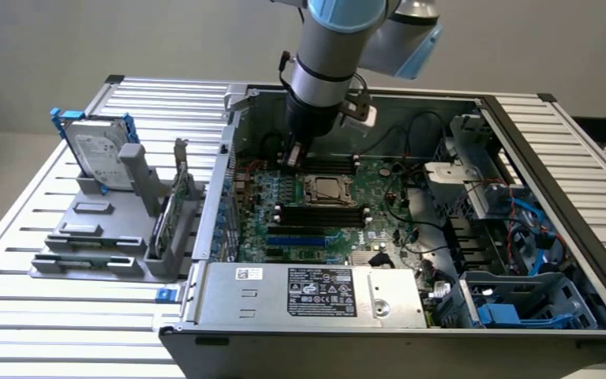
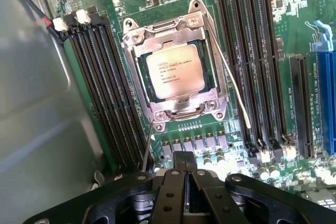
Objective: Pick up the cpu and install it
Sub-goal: 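Install the first cpu locking lever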
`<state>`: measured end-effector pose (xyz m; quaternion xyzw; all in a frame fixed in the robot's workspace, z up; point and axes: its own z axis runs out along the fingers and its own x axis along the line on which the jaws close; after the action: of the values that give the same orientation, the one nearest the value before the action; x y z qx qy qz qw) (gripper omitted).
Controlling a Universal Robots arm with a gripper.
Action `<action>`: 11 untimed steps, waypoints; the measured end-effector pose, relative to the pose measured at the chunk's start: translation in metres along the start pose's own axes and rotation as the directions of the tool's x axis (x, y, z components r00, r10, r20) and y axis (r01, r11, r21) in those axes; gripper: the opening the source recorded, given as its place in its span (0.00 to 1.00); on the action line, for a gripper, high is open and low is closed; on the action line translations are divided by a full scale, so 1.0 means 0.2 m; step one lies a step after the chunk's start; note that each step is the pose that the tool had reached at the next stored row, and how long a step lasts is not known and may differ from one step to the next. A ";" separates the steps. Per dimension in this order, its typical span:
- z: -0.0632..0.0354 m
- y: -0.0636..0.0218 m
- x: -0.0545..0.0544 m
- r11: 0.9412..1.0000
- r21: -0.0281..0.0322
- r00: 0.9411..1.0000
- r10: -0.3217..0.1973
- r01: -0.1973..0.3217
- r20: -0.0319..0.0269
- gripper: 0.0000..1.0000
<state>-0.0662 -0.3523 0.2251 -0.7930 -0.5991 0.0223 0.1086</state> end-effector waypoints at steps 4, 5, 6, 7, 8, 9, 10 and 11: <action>0.000 -0.002 0.00 0.999 0.037 1.000 0.024 -0.024 0.000 0.11; 0.000 -0.003 0.00 0.999 0.042 1.000 0.031 -0.031 -0.001 0.11; 0.000 -0.004 0.00 0.998 0.047 0.999 0.038 -0.038 -0.002 0.11; 0.000 -0.005 0.00 0.998 0.049 0.999 0.046 -0.045 -0.005 0.11; 0.001 -0.007 0.00 0.997 0.051 0.999 0.053 -0.053 -0.009 0.11; 0.001 -0.008 0.00 0.997 0.052 0.998 0.061 -0.060 -0.013 0.11; 0.001 -0.009 0.00 0.996 0.053 0.997 0.070 -0.069 -0.017 0.11; 0.001 -0.009 0.00 0.995 0.053 0.997 0.080 -0.079 -0.021 0.11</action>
<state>-0.0682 -0.3523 0.2253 -0.8132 -0.5651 0.0330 0.1351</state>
